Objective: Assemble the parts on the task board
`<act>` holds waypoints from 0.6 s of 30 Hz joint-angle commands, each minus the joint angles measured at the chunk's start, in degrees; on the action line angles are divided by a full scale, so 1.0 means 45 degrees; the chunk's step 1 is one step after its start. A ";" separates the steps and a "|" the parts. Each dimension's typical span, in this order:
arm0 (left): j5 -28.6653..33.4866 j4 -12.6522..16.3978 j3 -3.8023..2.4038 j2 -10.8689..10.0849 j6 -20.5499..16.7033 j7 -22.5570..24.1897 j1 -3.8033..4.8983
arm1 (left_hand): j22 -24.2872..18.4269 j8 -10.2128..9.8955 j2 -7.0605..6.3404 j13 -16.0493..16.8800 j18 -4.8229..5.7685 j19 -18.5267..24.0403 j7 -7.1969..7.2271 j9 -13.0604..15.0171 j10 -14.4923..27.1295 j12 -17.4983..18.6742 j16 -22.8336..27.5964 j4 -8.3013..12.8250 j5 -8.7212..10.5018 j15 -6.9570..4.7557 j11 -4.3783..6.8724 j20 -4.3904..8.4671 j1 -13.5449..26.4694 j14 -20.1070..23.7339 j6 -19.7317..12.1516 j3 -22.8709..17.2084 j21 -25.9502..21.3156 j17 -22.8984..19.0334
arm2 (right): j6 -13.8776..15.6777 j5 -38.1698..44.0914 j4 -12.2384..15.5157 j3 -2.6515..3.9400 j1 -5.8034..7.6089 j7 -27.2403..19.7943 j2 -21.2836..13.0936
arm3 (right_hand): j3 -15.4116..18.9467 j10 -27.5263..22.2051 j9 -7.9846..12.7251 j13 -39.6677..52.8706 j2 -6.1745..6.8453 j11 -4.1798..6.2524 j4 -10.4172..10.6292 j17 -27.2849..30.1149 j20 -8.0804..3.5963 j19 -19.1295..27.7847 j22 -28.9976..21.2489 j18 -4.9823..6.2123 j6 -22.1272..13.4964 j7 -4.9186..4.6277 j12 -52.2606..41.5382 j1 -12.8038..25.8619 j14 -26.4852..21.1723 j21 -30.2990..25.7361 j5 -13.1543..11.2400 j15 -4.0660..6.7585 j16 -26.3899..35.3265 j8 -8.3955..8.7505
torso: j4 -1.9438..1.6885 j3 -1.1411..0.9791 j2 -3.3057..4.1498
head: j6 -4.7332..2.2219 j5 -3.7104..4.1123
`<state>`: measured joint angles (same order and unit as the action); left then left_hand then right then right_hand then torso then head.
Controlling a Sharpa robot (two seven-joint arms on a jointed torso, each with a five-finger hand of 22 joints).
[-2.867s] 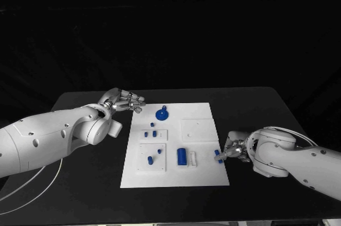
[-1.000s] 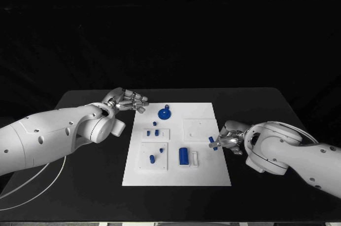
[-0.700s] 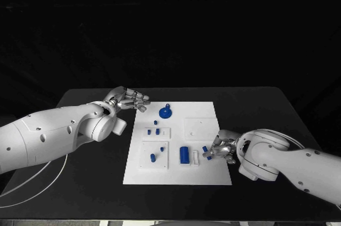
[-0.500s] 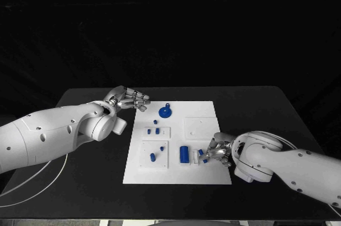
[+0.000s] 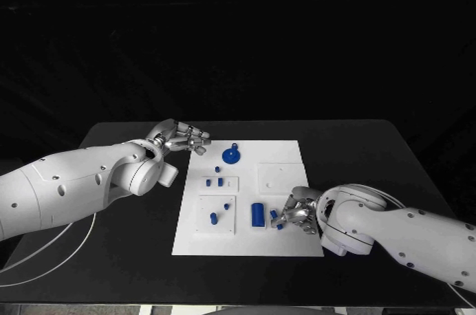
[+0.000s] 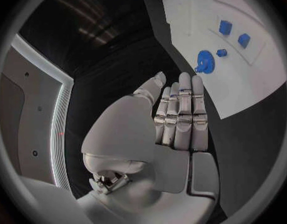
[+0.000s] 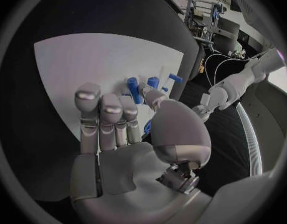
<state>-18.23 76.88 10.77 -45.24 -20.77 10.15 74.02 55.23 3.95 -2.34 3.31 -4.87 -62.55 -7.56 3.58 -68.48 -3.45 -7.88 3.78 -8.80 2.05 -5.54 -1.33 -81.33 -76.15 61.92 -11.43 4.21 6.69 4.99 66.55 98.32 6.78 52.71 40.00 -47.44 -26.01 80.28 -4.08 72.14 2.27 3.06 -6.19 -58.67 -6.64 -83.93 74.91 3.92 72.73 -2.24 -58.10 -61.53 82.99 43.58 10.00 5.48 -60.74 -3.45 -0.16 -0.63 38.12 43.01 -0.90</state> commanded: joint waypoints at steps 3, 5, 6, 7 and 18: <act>0.0064 0.0023 -0.0007 0.0025 0.0153 0.0038 0.0004 | 0.0001 -0.0061 0.0032 -0.0001 0.0150 -0.0043 -0.0011 0.0020 0.0065 -0.0010 -0.0047 -0.0088 -0.0025 0.0108 -0.0001 -0.0007 0.0083 -0.0015 -0.0097 -0.0025 -0.0053 0.0020 | 0.0045 -0.0128 -0.0057 -0.0011 -0.0015 0.0040 0.0074 | -0.1562 0.0085 -0.0022 -0.0008 -0.0154 -0.0006 -0.1633 0.0019 -0.0071 -0.0723 0.0989 -0.0192 0.0076 0.0000 0.0038 -0.0037 0.0019 -0.0012 0.0041 0.0047 0.0071 -0.0051 | 0.0005 0.0010 -0.0019 | -0.0027 -0.0044; 0.0064 0.0022 -0.0006 0.0029 0.0159 0.0034 0.0004 | 0.0001 -0.0061 0.0032 -0.0001 0.0150 -0.0043 -0.0011 0.0020 0.0065 -0.0010 -0.0047 -0.0088 -0.0025 0.0108 -0.0001 -0.0007 0.0083 -0.0015 -0.0097 -0.0025 -0.0053 0.0020 | 0.0001 -0.0145 -0.0101 -0.0012 -0.0015 0.0091 0.0098 | -0.1551 0.0073 -0.0020 -0.0024 -0.0154 -0.0006 -0.1634 0.0032 -0.0073 -0.0718 0.0979 -0.0189 0.0070 0.0000 0.0068 -0.0023 0.0014 -0.0052 0.0059 0.0048 0.0083 -0.0049 | -0.0001 0.0014 -0.0015 | -0.0036 -0.0061; 0.0064 0.0022 -0.0006 0.0031 0.0161 0.0033 0.0004 | 0.0001 -0.0061 0.0032 -0.0001 0.0150 -0.0043 -0.0011 0.0020 0.0065 -0.0010 -0.0047 -0.0088 -0.0025 0.0108 -0.0001 -0.0007 0.0083 -0.0015 -0.0097 -0.0025 -0.0053 0.0020 | -0.0013 -0.0151 -0.0130 -0.0012 -0.0015 0.0114 0.0115 | -0.1546 0.0069 -0.0019 -0.0028 -0.0151 -0.0007 -0.1635 0.0035 -0.0073 -0.0717 0.0979 -0.0188 0.0068 -0.0001 0.0075 -0.0021 0.0012 -0.0053 0.0055 0.0048 0.0086 -0.0050 | 0.0000 0.0012 -0.0010 | -0.0035 -0.0062; 0.0064 0.0021 -0.0006 0.0032 0.0162 0.0032 0.0004 | 0.0001 -0.0061 0.0032 -0.0001 0.0150 -0.0043 -0.0011 0.0020 0.0065 -0.0010 -0.0047 -0.0088 -0.0025 0.0108 -0.0001 -0.0007 0.0083 -0.0015 -0.0097 -0.0025 -0.0053 0.0020 | -0.0019 -0.0155 -0.0155 -0.0012 -0.0015 0.0129 0.0130 | -0.1536 0.0061 -0.0018 -0.0035 -0.0145 -0.0008 -0.1636 0.0040 -0.0073 -0.0715 0.0978 -0.0188 0.0064 -0.0003 0.0088 -0.0015 0.0009 -0.0053 0.0048 0.0049 0.0092 -0.0050 | -0.0003 0.0011 -0.0006 | -0.0030 -0.0064; 0.0064 0.0026 -0.0004 0.0031 0.0182 0.0012 0.0005 | -0.0065 -0.0062 0.0035 -0.0001 0.0149 -0.0055 -0.0012 0.0019 0.0078 -0.0010 -0.0049 -0.0158 -0.0023 0.0116 -0.0004 -0.0017 0.0129 -0.0013 -0.0124 -0.0023 -0.0062 0.0022 | -0.0036 -0.0170 -0.0449 -0.0019 -0.0015 0.0204 0.0337 | -0.0378 0.0088 0.0001 -0.0077 -0.0064 0.0038 -0.0970 0.0041 -0.0102 -0.0723 0.0962 -0.0208 0.0074 0.0146 0.0115 0.0159 0.0020 -0.0074 -0.0254 0.0078 0.0090 -0.0047 | 0.0004 0.0000 -0.0002 | -0.0015 -0.0093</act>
<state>-18.23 76.87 10.78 -45.21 -20.68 10.01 74.02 54.99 3.95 -2.34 3.31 -4.87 -62.55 -7.74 3.58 -68.48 -3.45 -7.88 3.29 -8.80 2.05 -5.54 -1.33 -81.33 -76.15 61.74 -11.55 4.21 6.73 5.17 65.92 96.50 6.87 52.86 40.00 -46.23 -24.76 80.69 -4.28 71.86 1.95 2.88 -7.43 -58.52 -6.64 -83.93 74.91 3.92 72.95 -2.02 -57.87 -61.23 82.99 43.58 8.98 5.47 -60.52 -3.98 -0.16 -0.60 38.10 42.90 -1.29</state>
